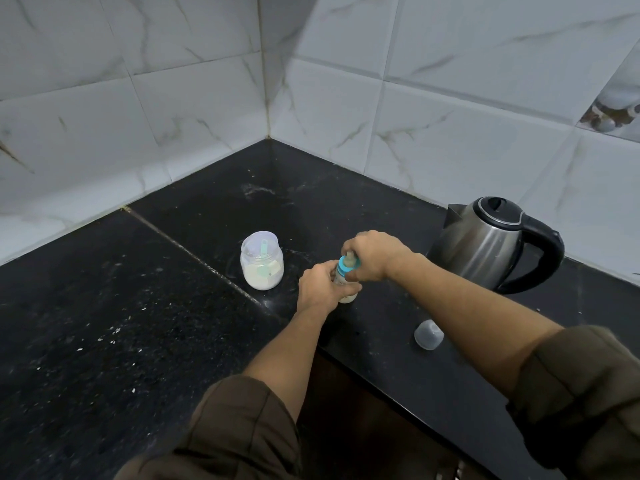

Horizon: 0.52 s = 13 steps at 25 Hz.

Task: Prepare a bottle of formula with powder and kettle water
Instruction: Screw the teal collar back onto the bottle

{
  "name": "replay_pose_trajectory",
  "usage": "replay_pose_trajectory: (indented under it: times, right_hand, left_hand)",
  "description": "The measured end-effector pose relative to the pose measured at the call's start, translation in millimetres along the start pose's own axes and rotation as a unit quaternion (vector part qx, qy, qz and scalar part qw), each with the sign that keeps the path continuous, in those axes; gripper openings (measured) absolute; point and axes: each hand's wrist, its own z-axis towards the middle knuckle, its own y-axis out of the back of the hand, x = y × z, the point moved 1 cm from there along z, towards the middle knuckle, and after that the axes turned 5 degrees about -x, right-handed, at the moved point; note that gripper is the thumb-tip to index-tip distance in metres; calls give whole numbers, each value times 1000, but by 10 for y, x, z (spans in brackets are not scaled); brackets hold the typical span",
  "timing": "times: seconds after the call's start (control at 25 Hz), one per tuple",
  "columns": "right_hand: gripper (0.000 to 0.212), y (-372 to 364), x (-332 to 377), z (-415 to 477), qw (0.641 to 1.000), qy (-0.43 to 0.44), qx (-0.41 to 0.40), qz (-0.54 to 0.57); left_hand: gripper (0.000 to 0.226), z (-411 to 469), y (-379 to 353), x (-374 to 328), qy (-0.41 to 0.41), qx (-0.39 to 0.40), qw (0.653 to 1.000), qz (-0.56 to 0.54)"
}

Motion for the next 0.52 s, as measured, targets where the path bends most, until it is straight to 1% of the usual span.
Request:
replay_pose_trajectory:
  times: [0.12,0.32,0.52]
  right_hand:
    - [40,-30,-57,52,999,21,-17,29]
    - [37,15,-102,121,998,53,14,30]
    - [34,60,-148,148,996,19,25,88]
  left_hand:
    - [57,-6,-7,0,-2,-1,1000,-3]
    - [62,17,-11,1,3,8,1000,0]
    - [60,30,-10,13,-6,5,1000,0]
